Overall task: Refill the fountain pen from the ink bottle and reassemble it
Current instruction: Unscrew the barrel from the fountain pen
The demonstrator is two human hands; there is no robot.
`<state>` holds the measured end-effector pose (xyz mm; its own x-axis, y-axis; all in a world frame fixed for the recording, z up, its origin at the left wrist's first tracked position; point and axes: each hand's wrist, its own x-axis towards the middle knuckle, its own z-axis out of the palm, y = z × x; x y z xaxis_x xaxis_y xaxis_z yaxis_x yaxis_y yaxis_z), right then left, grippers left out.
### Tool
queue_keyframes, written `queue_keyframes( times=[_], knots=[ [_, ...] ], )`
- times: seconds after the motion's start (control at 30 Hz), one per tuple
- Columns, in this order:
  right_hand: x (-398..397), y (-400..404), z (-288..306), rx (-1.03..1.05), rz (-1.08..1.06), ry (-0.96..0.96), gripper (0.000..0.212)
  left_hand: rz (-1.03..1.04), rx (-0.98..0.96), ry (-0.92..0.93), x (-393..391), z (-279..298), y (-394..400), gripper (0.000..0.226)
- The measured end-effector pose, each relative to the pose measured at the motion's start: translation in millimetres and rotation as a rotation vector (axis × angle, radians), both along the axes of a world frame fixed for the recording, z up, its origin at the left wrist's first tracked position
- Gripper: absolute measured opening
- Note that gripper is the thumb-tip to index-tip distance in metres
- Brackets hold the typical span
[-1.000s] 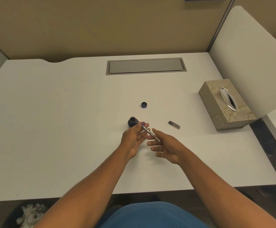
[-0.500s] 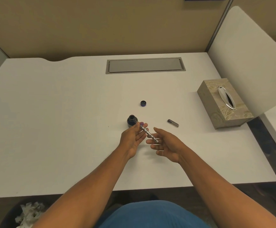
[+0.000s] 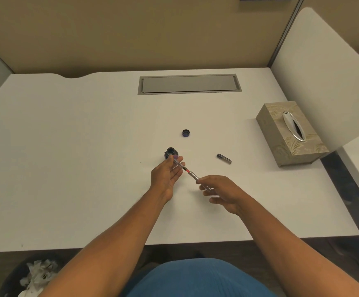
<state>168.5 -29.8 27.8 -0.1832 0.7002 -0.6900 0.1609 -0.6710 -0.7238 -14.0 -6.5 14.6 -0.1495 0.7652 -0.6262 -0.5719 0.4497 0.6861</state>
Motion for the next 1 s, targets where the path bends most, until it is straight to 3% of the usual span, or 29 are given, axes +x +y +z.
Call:
queue_keyframes(
  times=[0.17,0.33,0.5,0.63,1.0],
  knots=[
    [21,3,-15,0.065,0.015,-0.082,0.007,0.115,-0.012,0.035,-6,1,-2,0.018],
    [34,13,-31,0.194,-0.016,-0.265,0.010,0.095,-0.022,0.025,-14,0,-3,0.018],
    [19,31,-40,0.353,0.053,-0.644,0.005,-0.020,-0.044,0.078,-8,1,-6,0.019],
    [6,40,-45,0.392,0.078,-0.814,0.014,-0.060,-0.057,0.113,-5,1,-7,0.021],
    [-1,38,-54,0.460,0.086,-0.959,0.022,-0.096,-0.078,0.145,-9,-2,-8,0.022]
  ],
)
